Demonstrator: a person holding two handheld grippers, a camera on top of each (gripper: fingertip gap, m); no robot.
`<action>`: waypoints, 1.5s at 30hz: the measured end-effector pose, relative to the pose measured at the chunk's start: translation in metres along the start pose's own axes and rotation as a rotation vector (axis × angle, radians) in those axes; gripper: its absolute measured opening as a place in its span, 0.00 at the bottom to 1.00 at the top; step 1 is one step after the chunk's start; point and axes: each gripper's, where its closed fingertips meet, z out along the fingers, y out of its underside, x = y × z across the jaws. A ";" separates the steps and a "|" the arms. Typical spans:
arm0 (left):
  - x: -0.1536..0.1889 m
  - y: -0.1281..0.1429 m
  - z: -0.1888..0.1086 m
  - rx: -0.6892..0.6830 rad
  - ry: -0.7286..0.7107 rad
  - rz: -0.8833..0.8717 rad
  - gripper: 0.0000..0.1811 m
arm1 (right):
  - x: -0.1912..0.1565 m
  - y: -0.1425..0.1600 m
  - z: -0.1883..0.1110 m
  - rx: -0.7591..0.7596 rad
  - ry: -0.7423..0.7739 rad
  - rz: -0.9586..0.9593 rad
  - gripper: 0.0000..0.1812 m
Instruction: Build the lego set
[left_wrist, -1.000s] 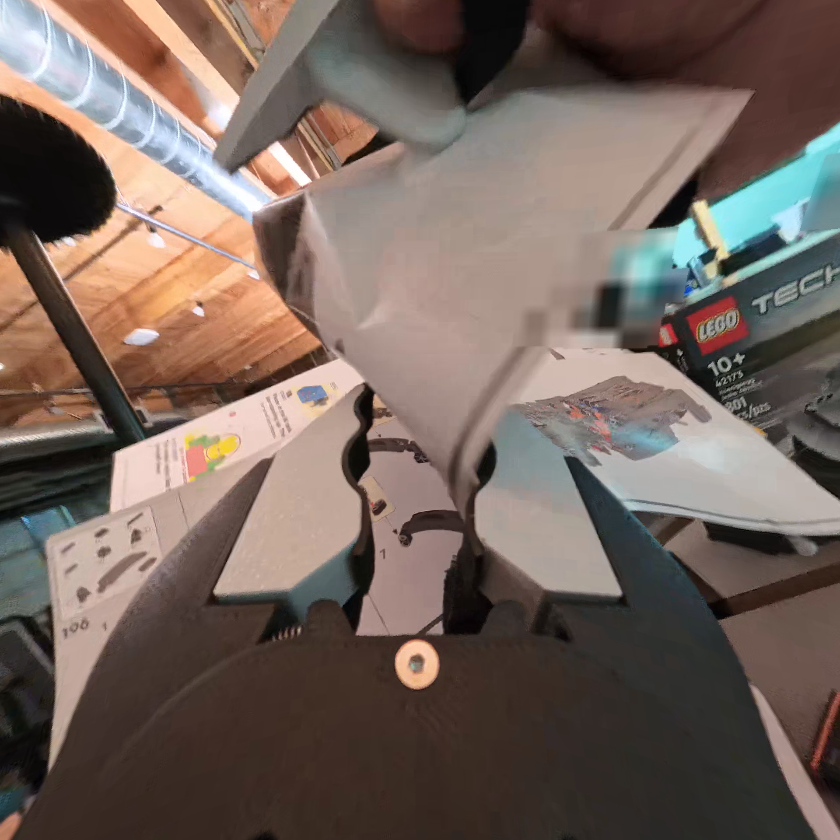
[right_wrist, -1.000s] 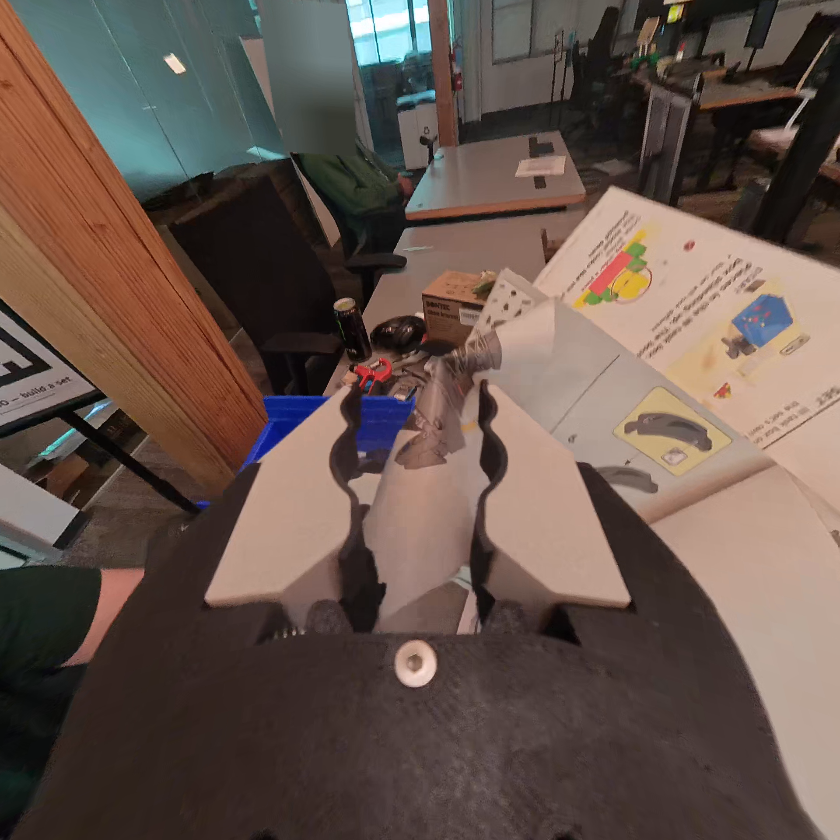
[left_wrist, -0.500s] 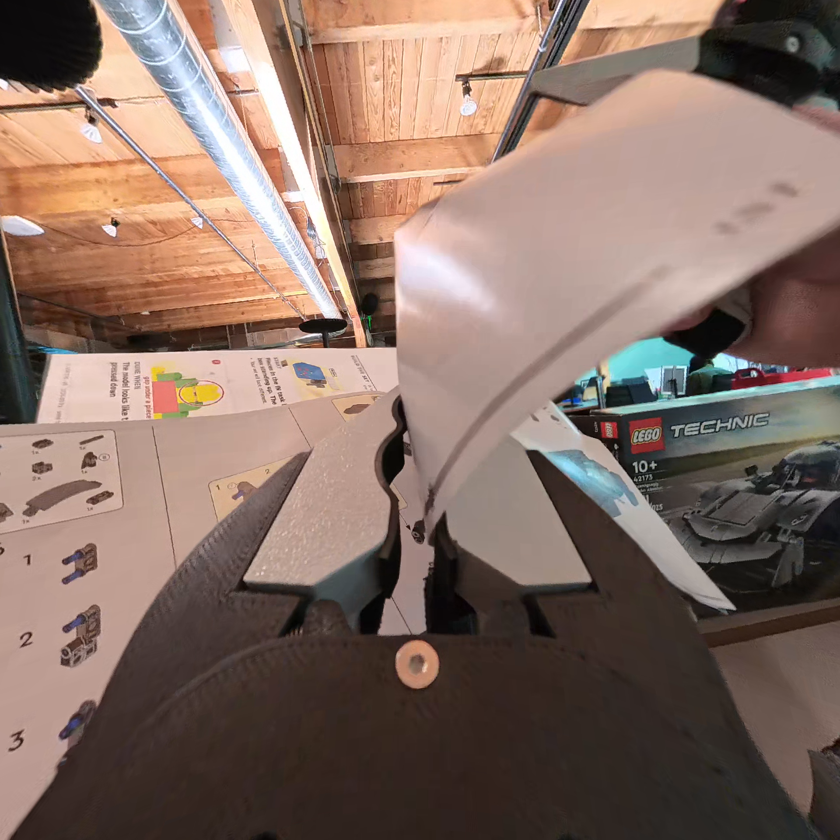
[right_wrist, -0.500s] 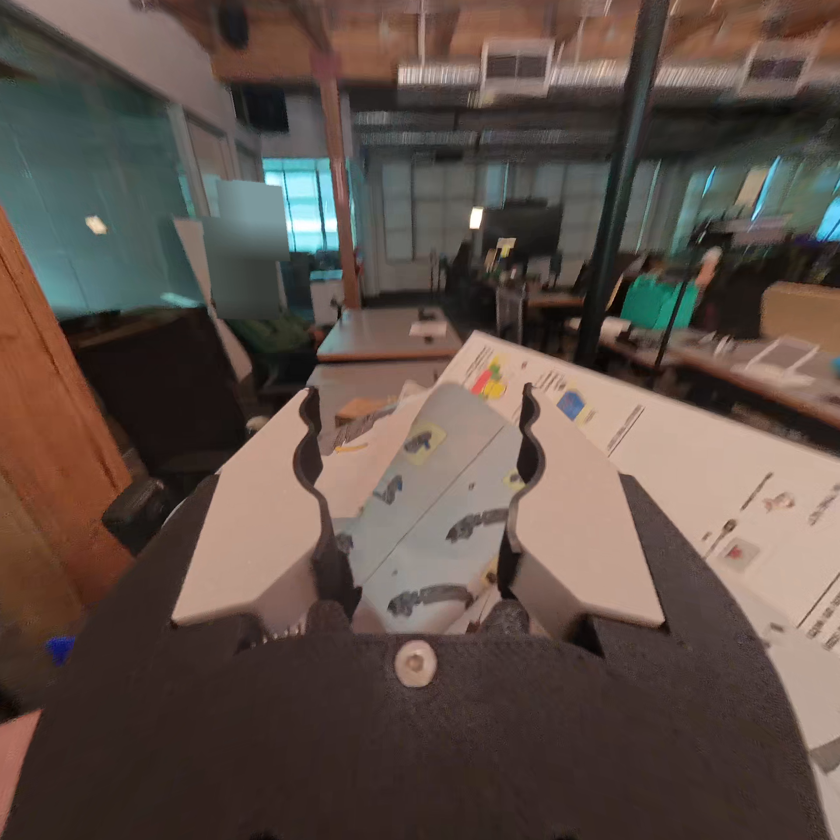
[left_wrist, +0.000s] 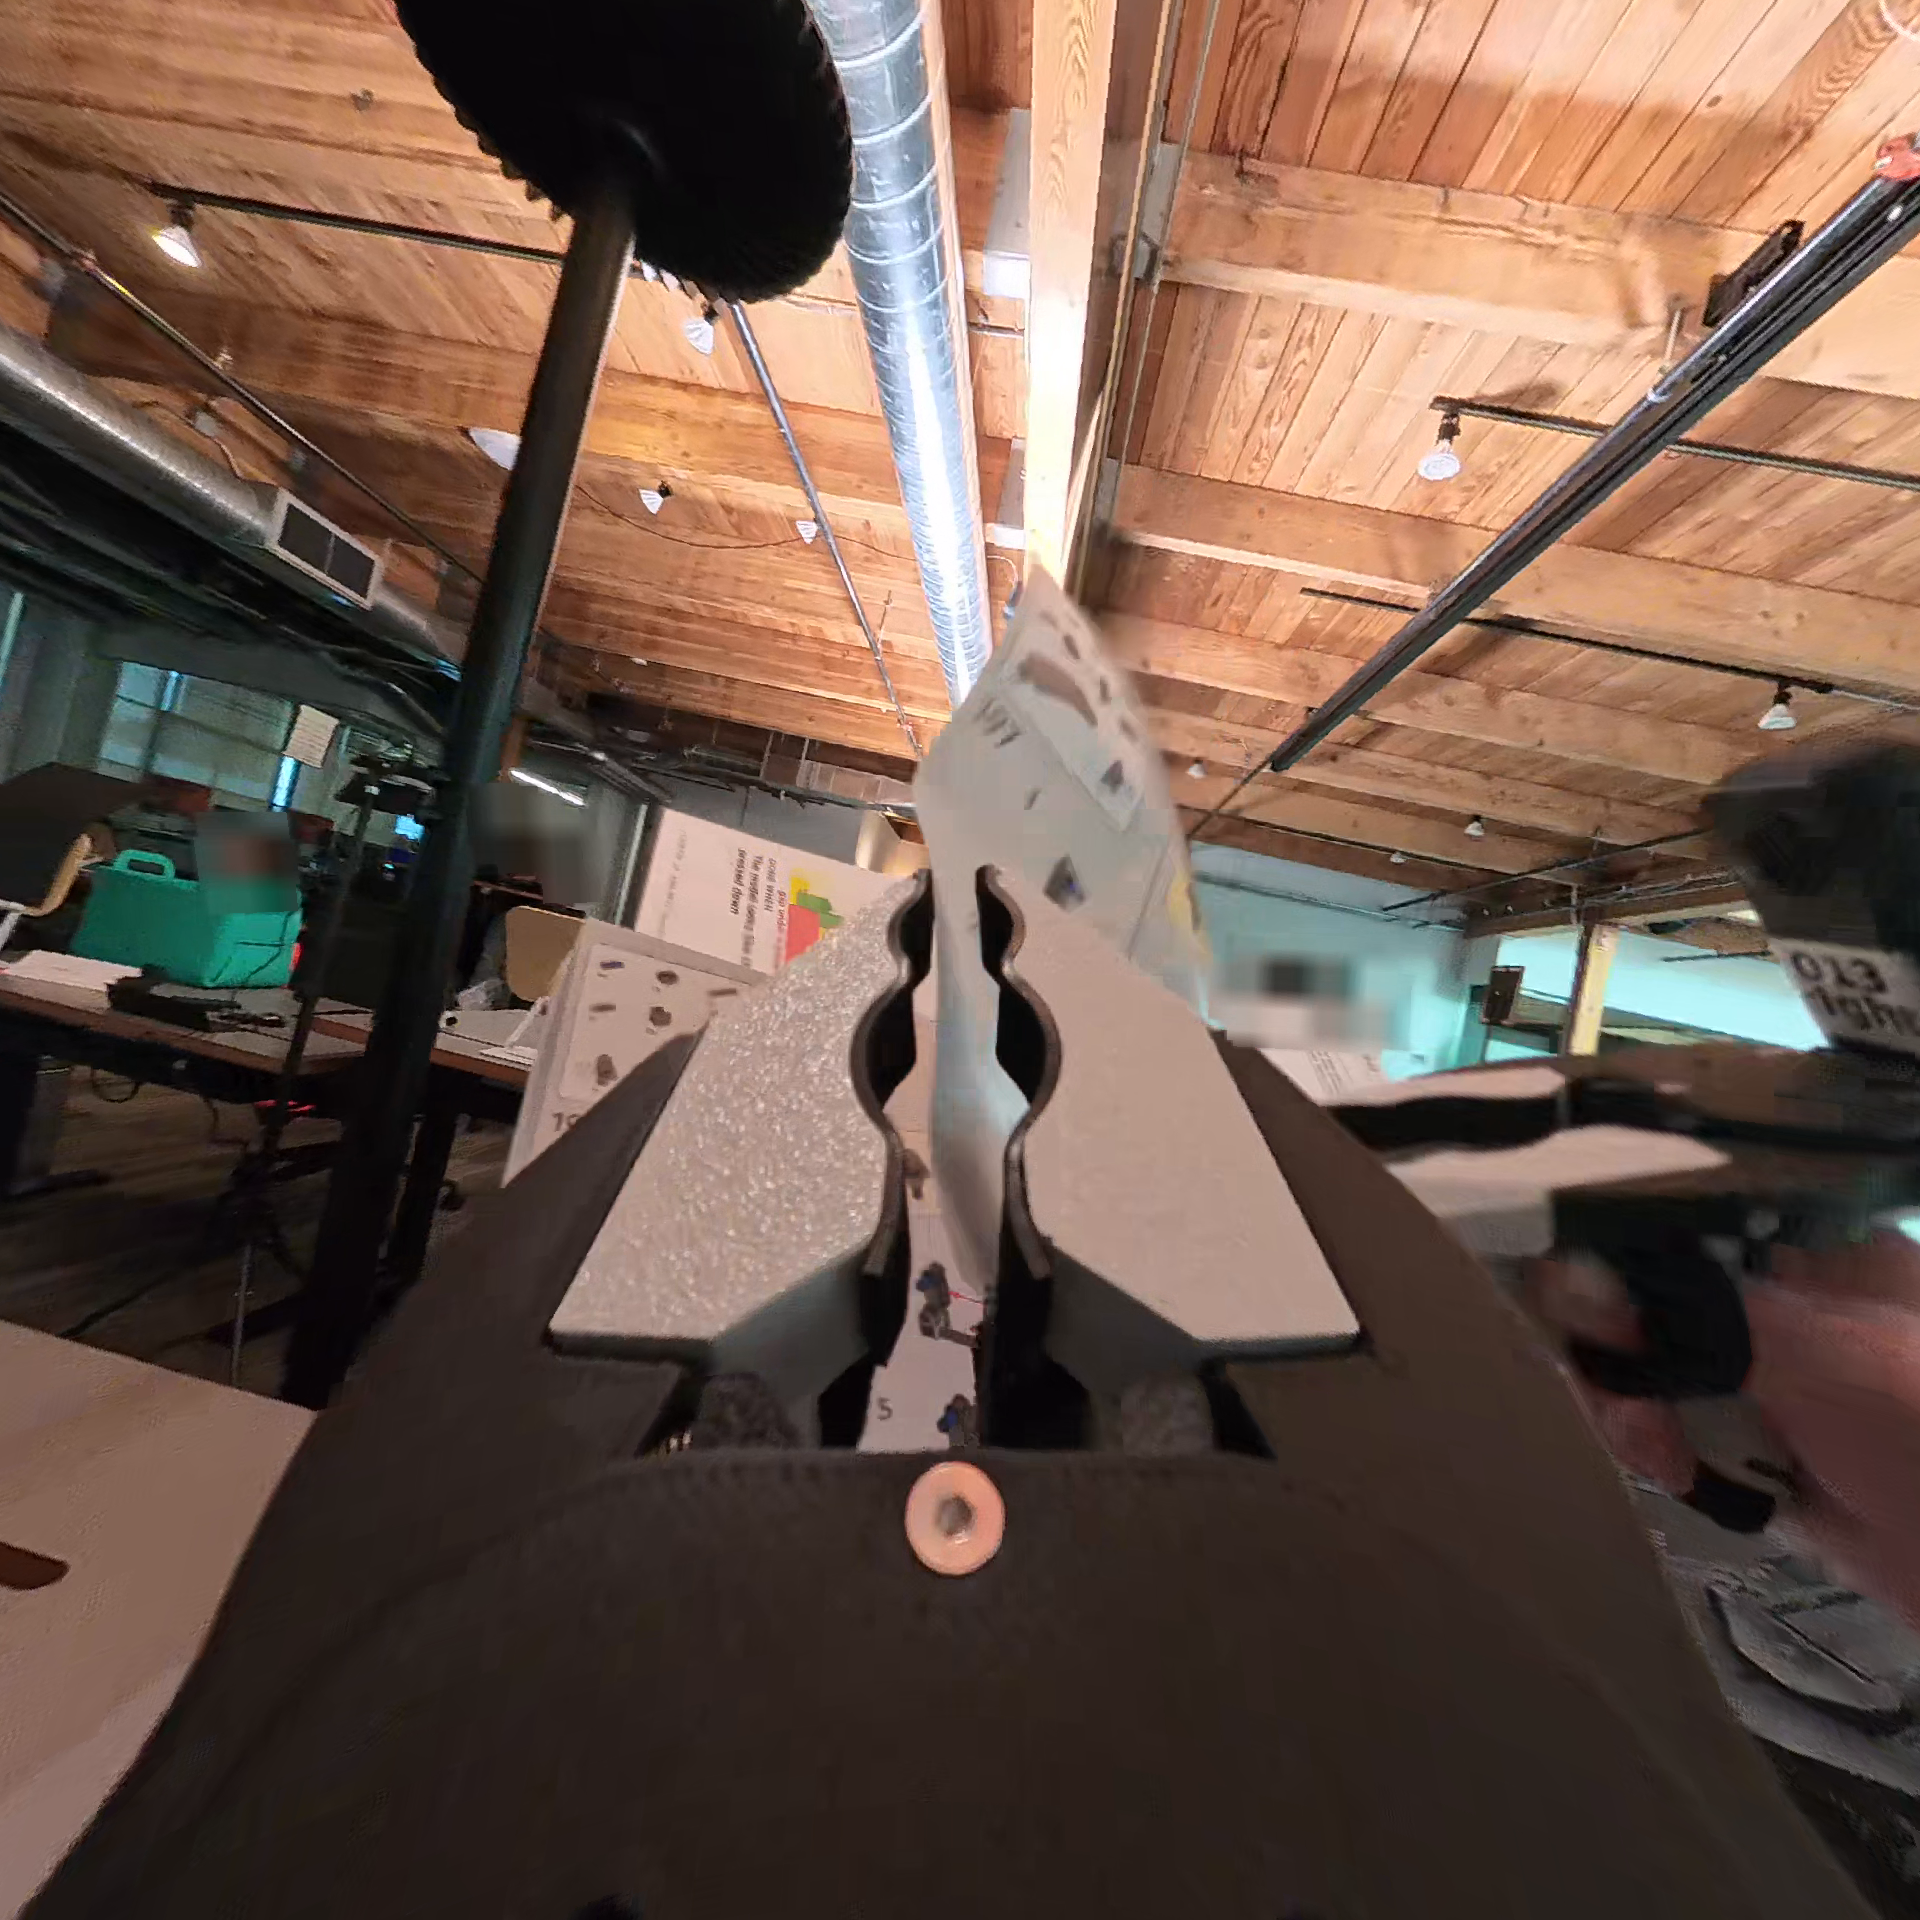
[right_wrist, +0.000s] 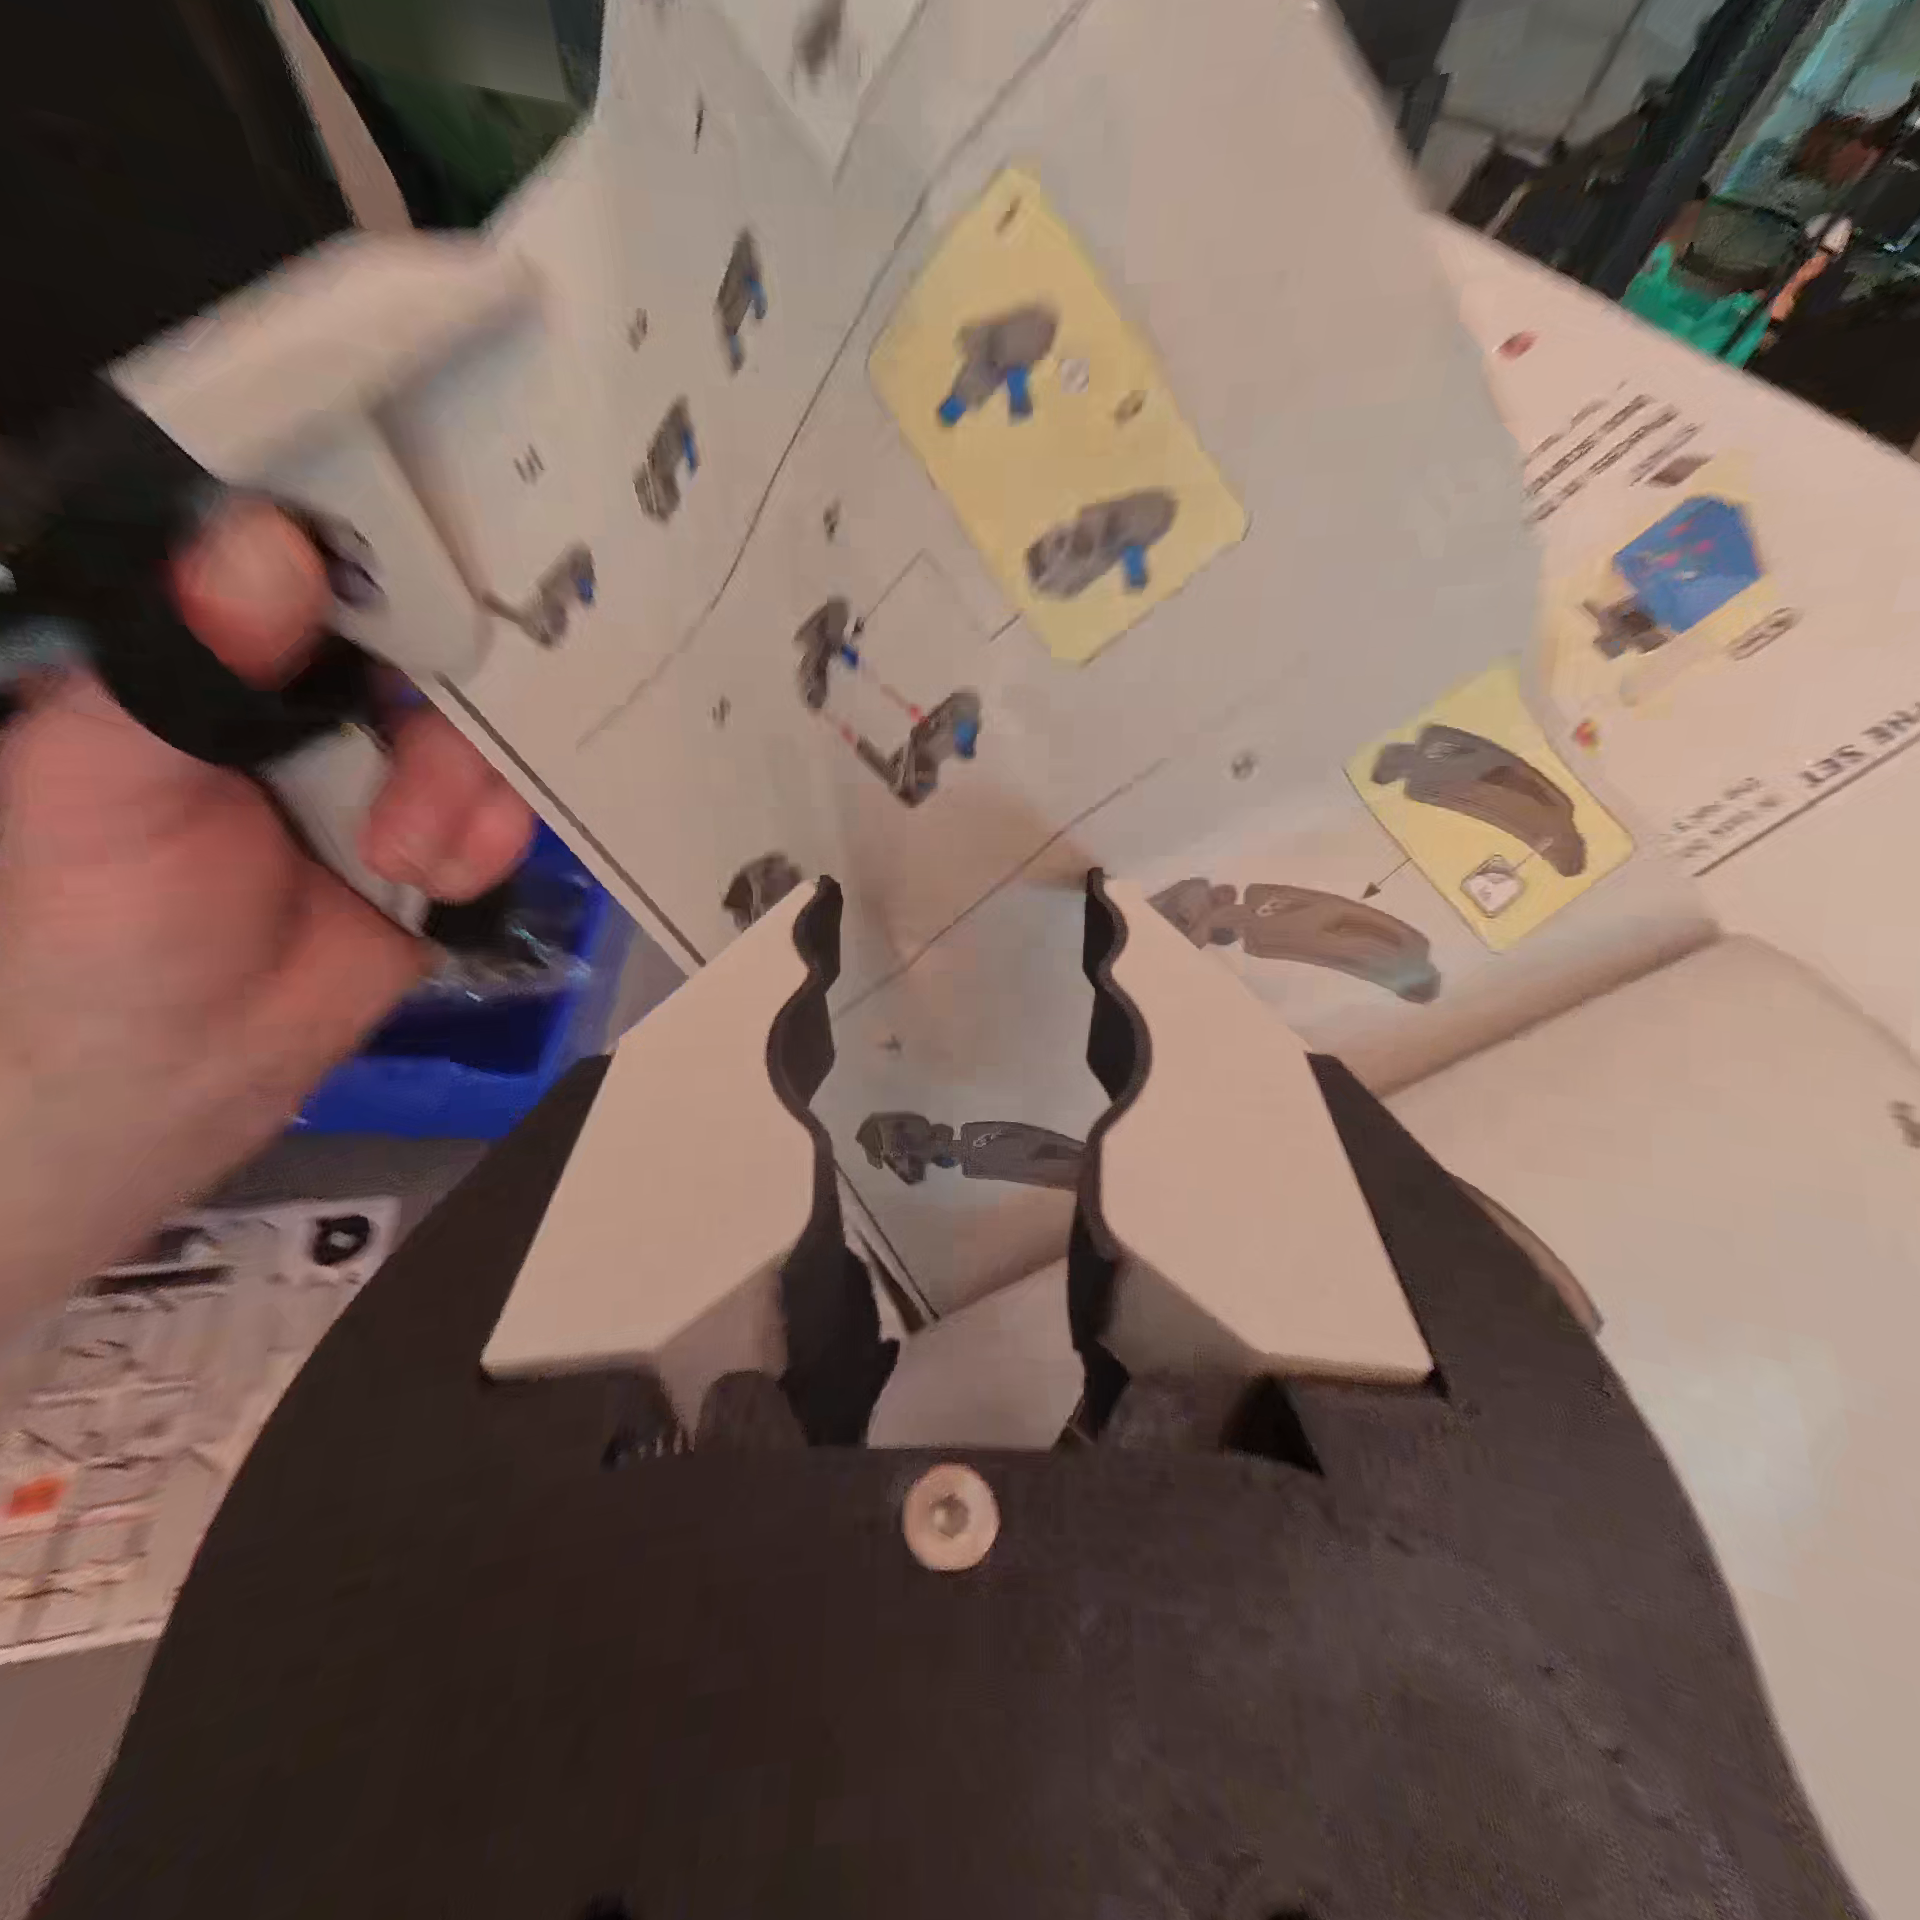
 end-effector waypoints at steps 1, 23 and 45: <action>-0.002 -0.007 -0.002 0.016 -0.018 0.032 0.05 | -0.001 0.012 0.014 -0.063 0.036 -0.054 0.23; 0.065 -0.164 -0.066 0.248 0.175 0.153 0.08 | -0.092 -0.024 -0.089 -0.246 0.110 -0.230 0.28; 0.222 0.092 -0.151 -0.402 0.685 0.461 0.12 | -0.172 0.223 -0.341 -0.470 0.423 0.248 0.17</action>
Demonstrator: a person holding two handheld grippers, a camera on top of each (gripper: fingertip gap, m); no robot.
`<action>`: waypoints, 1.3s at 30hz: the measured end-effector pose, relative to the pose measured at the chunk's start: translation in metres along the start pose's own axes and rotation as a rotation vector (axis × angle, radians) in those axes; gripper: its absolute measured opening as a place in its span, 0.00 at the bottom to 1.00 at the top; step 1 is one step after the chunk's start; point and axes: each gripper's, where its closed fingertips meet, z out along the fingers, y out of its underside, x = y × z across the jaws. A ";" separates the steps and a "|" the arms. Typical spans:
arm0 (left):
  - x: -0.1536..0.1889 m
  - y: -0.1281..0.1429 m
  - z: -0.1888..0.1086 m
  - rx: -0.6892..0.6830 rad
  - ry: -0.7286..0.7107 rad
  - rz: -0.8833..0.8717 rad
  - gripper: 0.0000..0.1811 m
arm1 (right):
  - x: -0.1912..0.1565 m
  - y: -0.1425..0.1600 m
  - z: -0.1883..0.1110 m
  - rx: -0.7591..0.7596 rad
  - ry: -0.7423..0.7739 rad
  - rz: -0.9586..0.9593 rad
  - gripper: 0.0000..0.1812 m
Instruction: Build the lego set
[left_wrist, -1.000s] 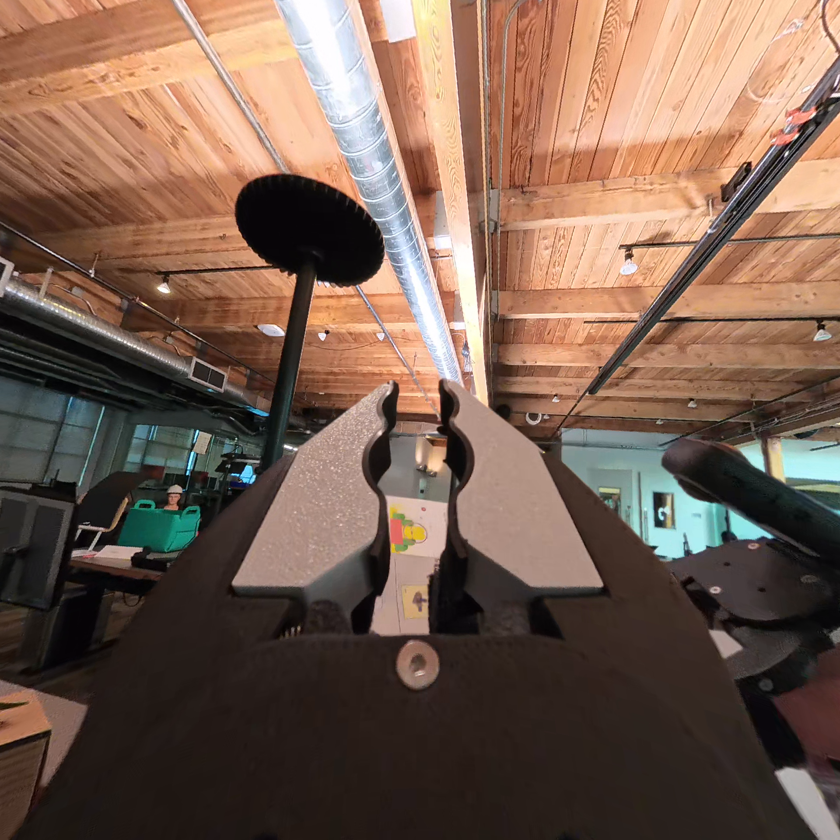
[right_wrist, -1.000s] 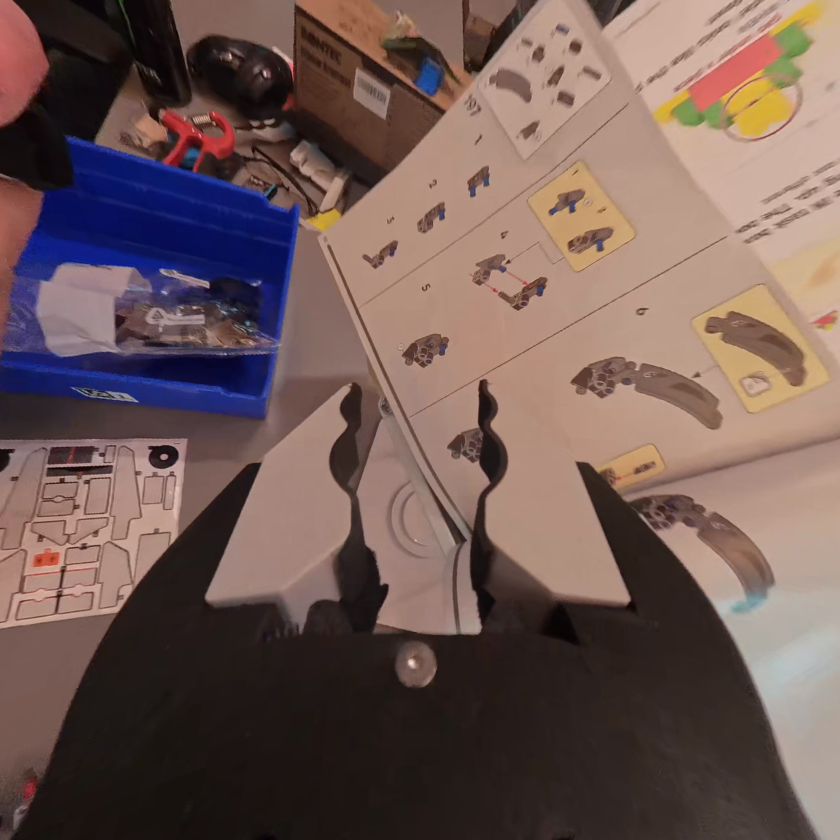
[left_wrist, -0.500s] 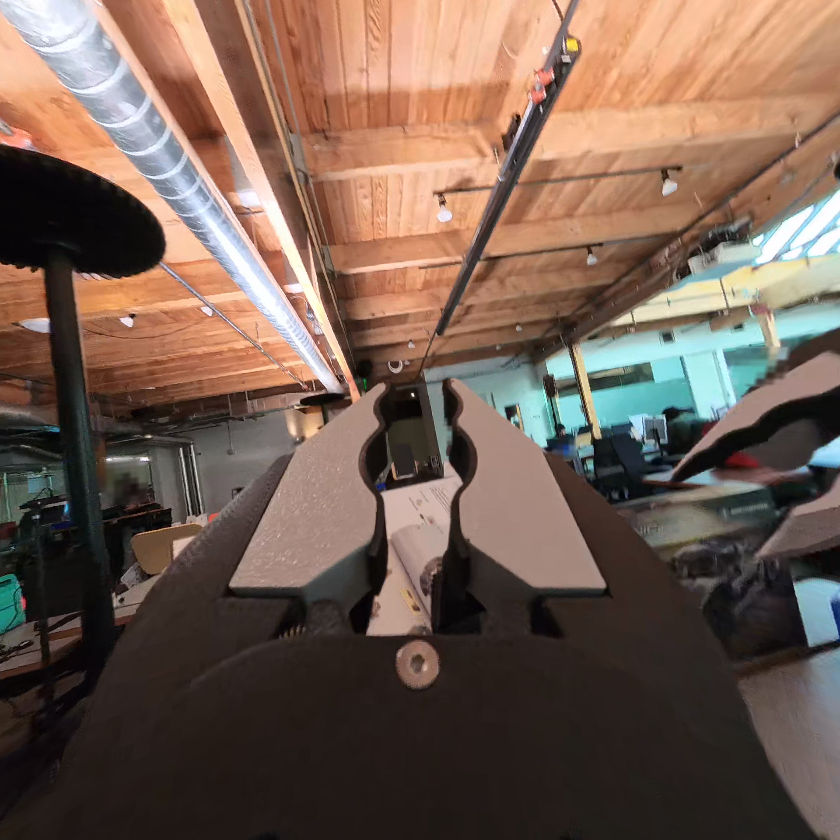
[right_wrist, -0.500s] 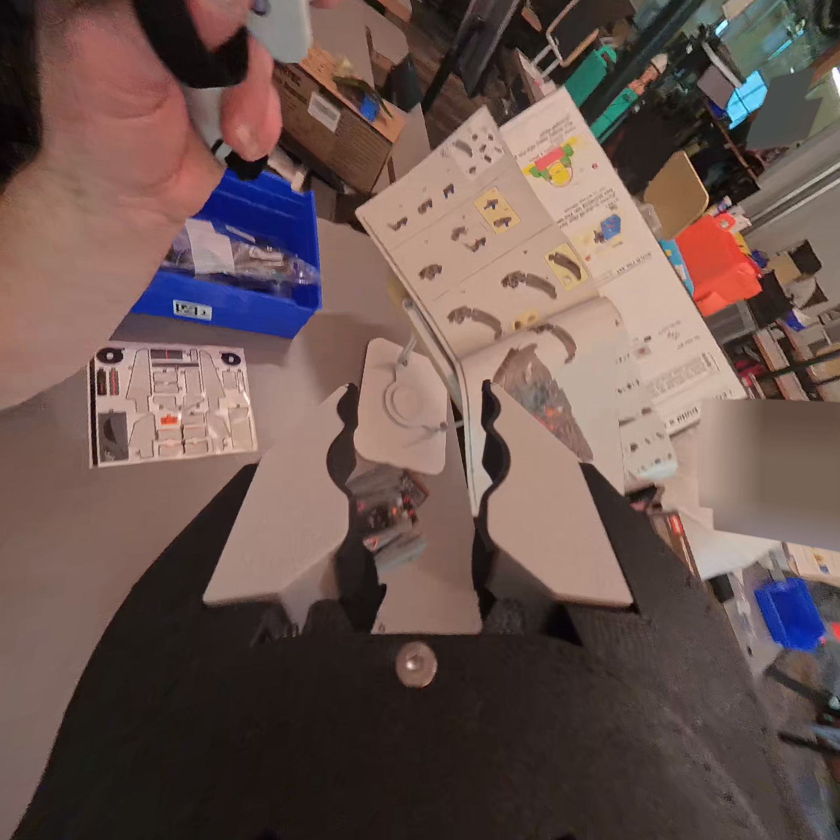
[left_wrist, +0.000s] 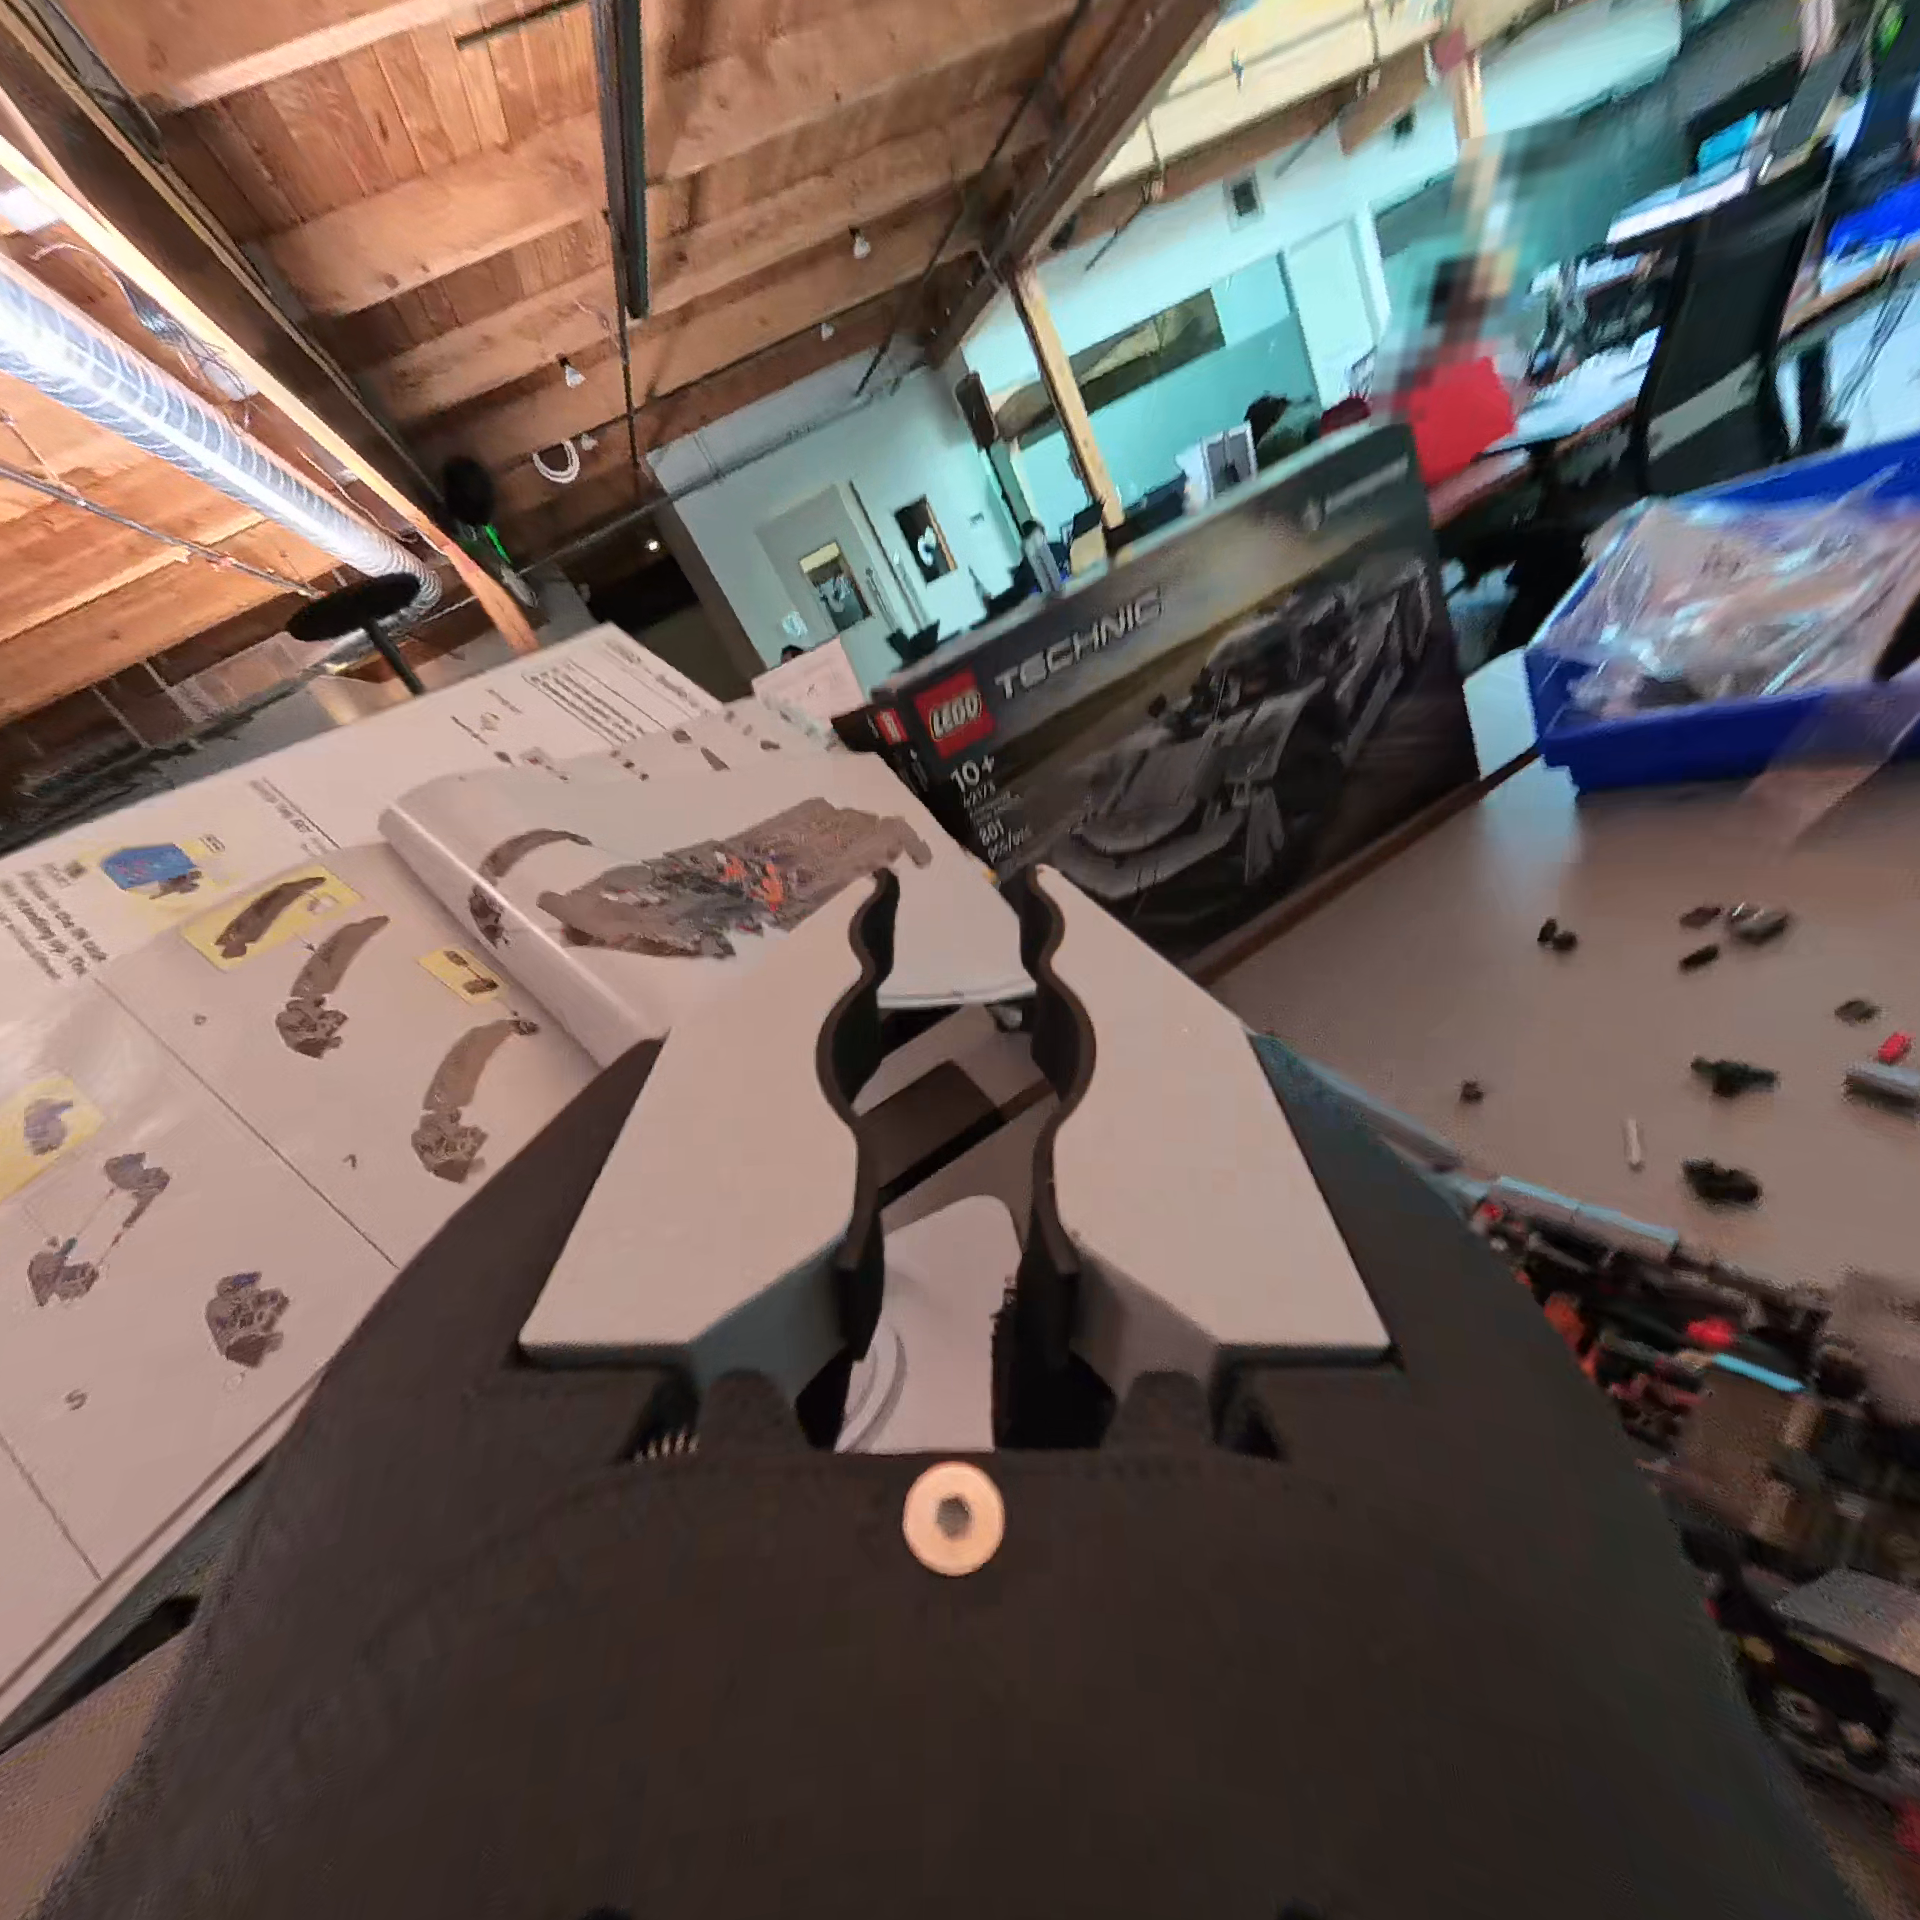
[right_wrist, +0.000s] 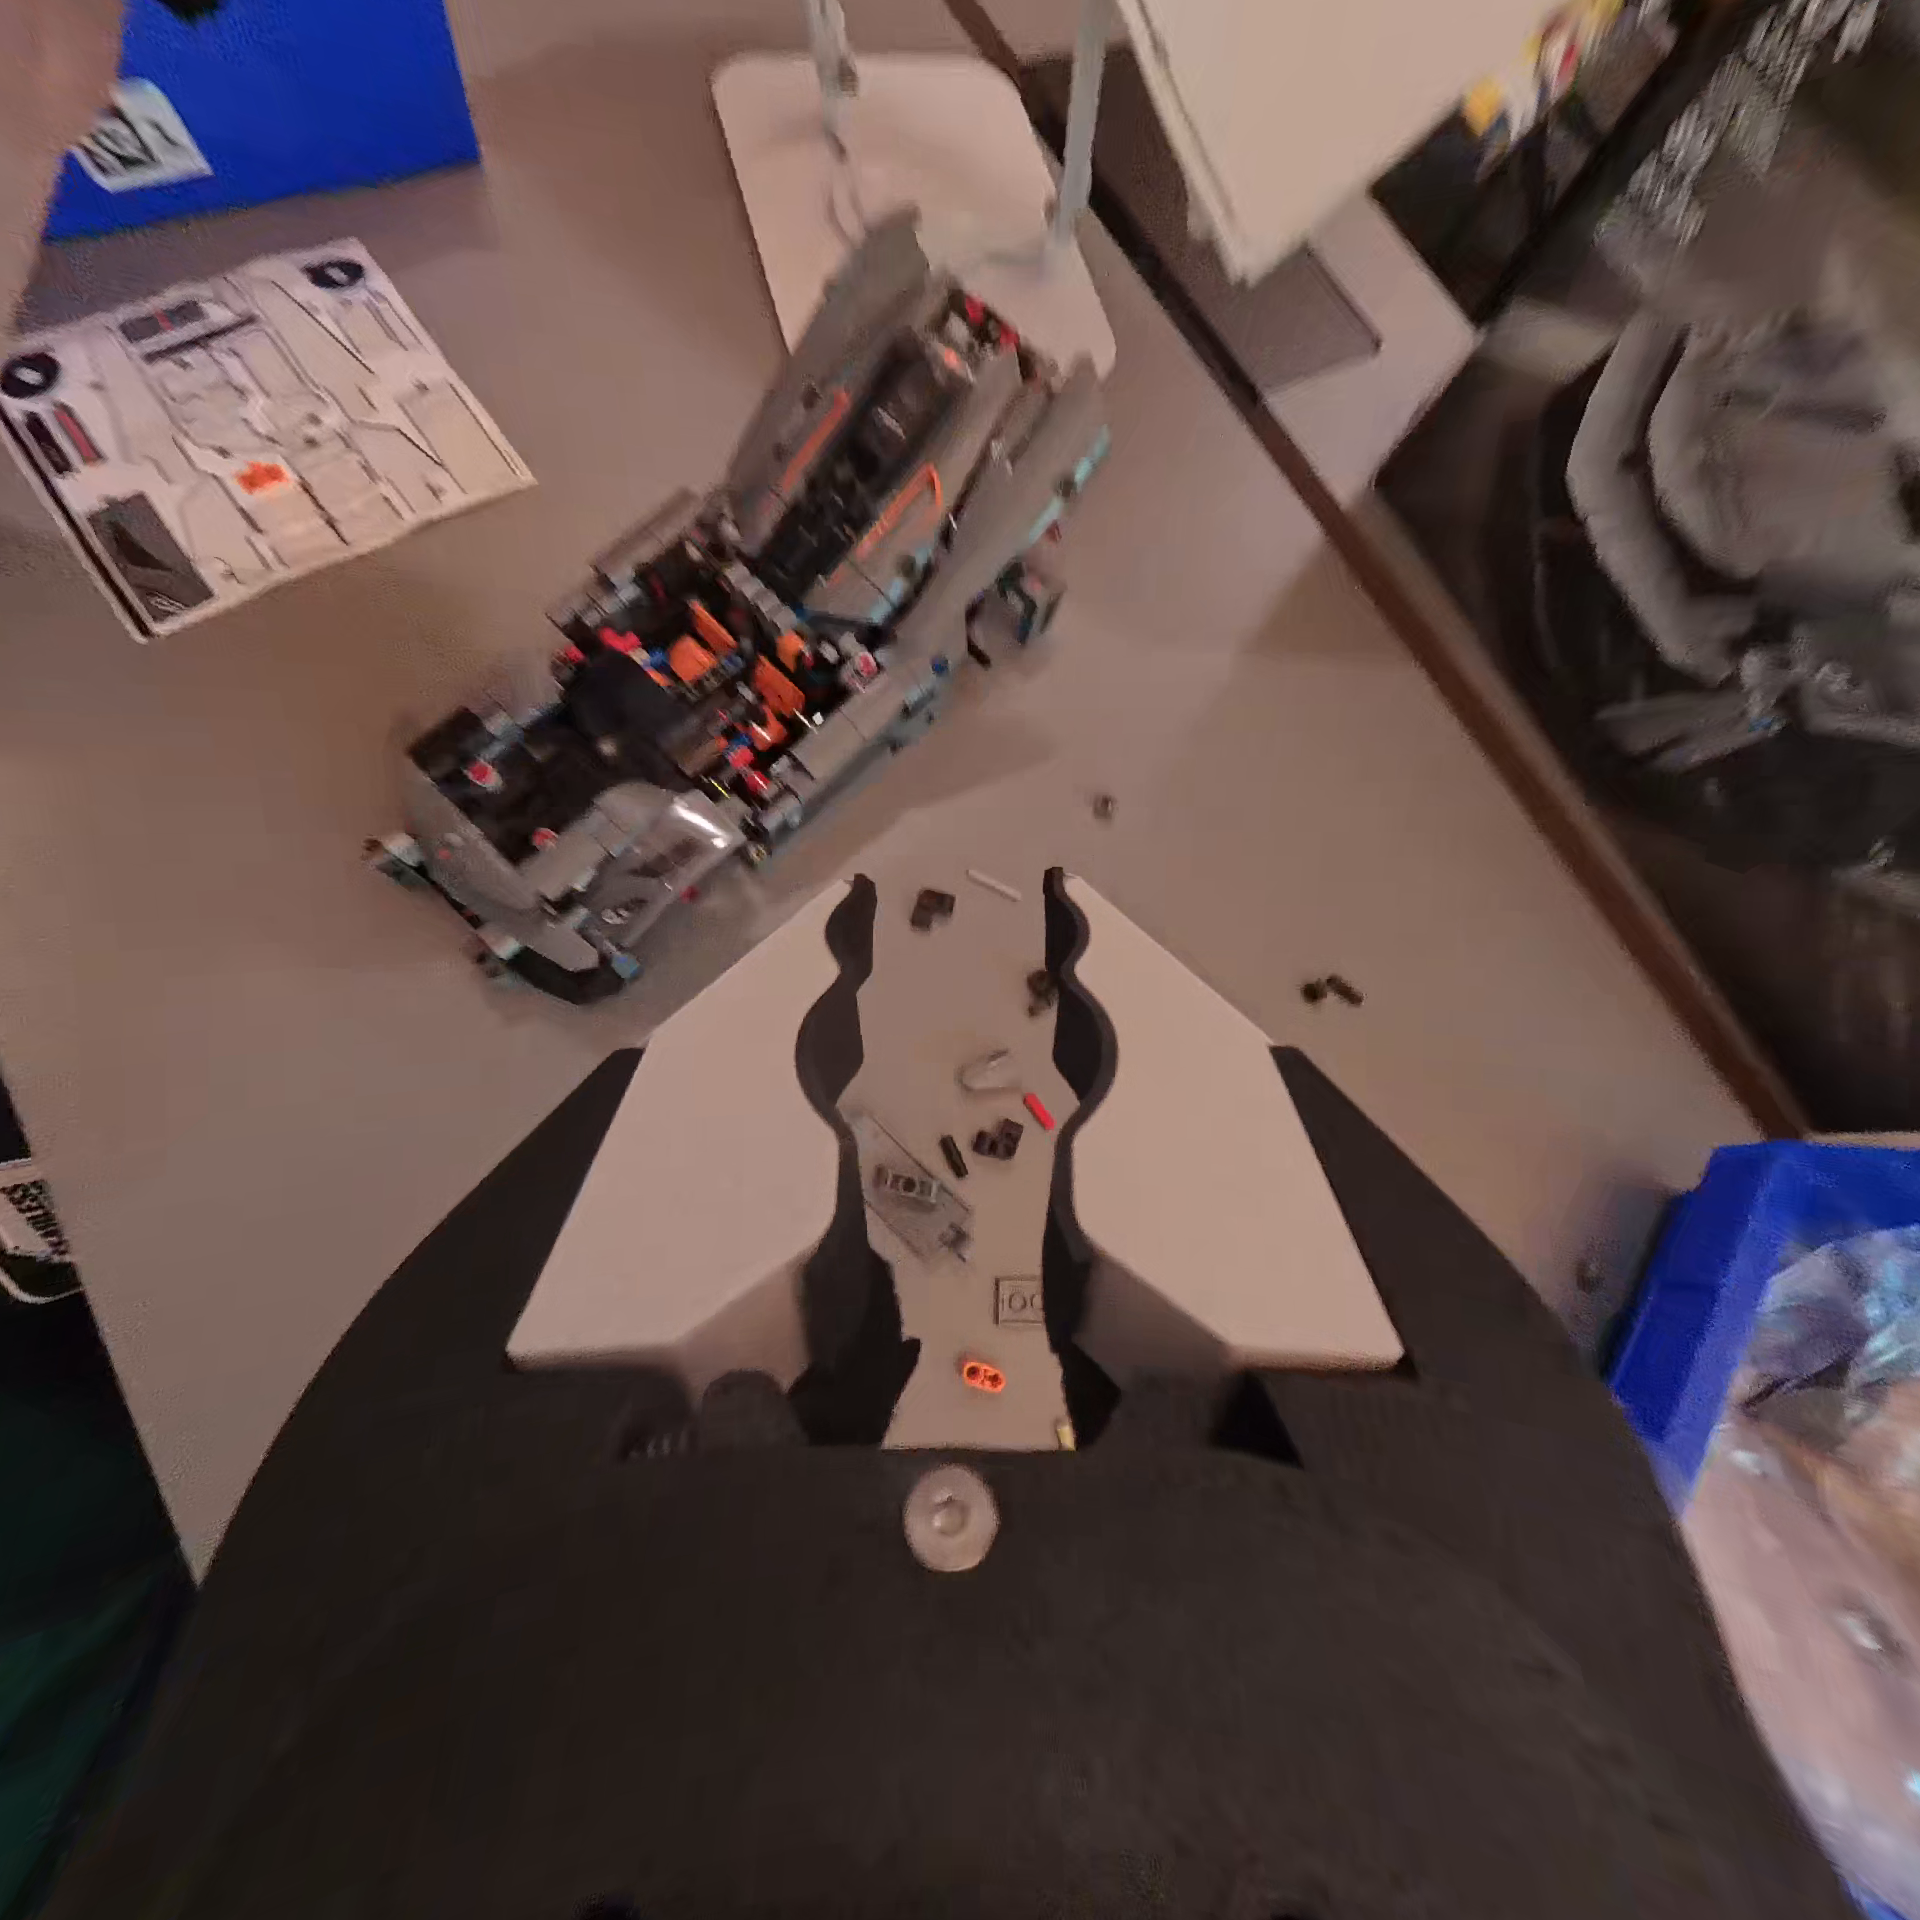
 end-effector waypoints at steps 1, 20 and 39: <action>0.006 0.015 0.008 -0.039 -0.001 0.034 0.12 | 0.005 0.014 0.012 -0.021 -0.009 0.029 0.17; 0.045 0.093 0.030 -0.226 0.104 0.088 0.12 | 0.118 0.159 -0.046 -0.121 0.311 0.401 0.25; 0.060 0.080 0.030 -0.182 0.115 0.154 0.10 | 0.124 0.180 -0.040 0.051 0.262 0.439 0.20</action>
